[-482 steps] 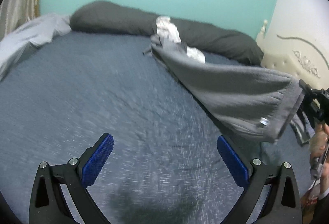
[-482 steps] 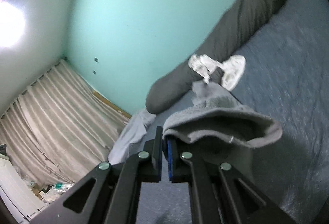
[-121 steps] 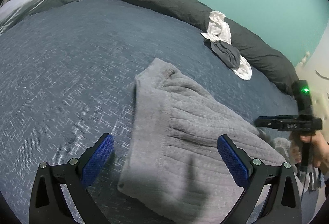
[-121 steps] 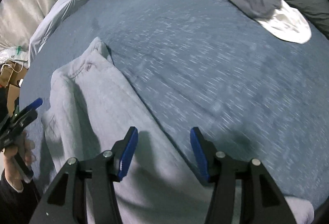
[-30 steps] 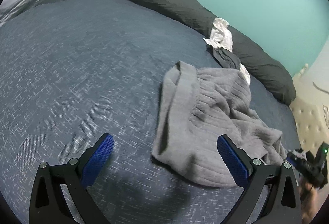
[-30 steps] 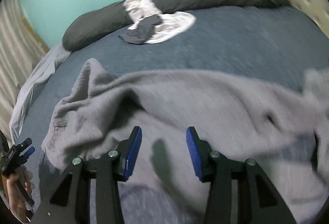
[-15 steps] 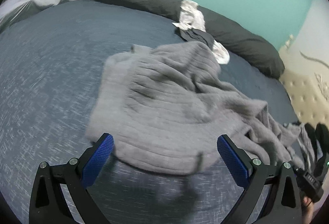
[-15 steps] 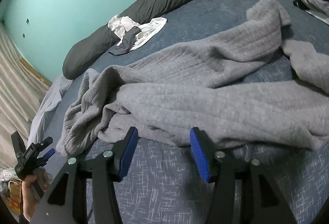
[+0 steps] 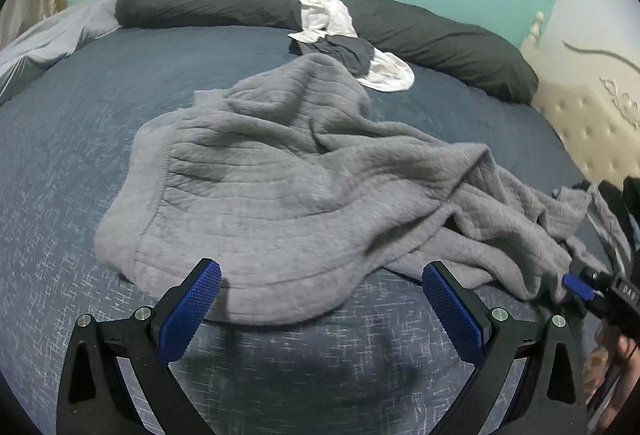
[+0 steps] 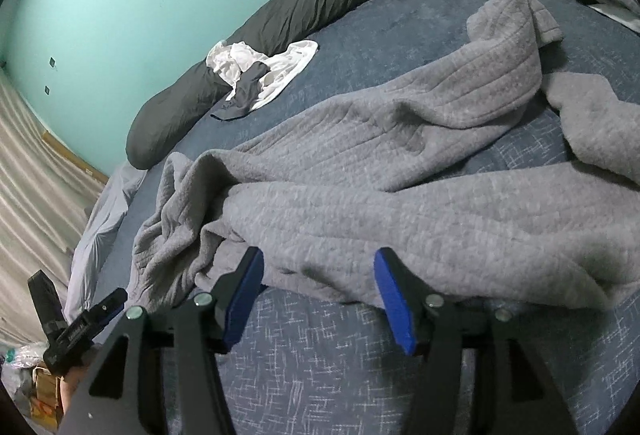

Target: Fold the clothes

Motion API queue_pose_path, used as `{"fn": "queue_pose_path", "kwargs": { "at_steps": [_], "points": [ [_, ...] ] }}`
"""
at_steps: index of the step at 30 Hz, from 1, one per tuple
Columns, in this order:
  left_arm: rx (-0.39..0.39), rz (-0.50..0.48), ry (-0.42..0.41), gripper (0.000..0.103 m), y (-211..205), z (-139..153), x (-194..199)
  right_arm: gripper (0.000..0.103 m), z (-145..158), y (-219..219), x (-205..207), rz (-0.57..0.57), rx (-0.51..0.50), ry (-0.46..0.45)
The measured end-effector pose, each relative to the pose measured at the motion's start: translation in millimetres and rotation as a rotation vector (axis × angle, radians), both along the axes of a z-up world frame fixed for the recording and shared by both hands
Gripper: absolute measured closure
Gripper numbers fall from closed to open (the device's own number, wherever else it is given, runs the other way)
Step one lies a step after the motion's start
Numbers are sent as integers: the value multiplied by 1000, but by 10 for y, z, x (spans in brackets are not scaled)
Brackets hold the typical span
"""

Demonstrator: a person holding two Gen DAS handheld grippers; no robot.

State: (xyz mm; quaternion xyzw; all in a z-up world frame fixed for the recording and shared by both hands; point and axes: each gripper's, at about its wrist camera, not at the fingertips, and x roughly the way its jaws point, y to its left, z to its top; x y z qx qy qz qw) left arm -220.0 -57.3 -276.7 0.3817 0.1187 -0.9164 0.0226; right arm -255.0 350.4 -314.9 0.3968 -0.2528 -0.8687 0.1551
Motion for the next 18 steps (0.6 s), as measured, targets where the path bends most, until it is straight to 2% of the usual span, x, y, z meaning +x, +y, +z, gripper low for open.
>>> {"fn": "queue_pose_path", "kwargs": {
  "at_steps": [10,18],
  "points": [
    [-40,-50,6,0,337,45,-36,44,45,252,72,-48,0,-10],
    [-74,-70,9,0,492,78,-65,43,28,518,146,-147,65,-29]
  ]
}}
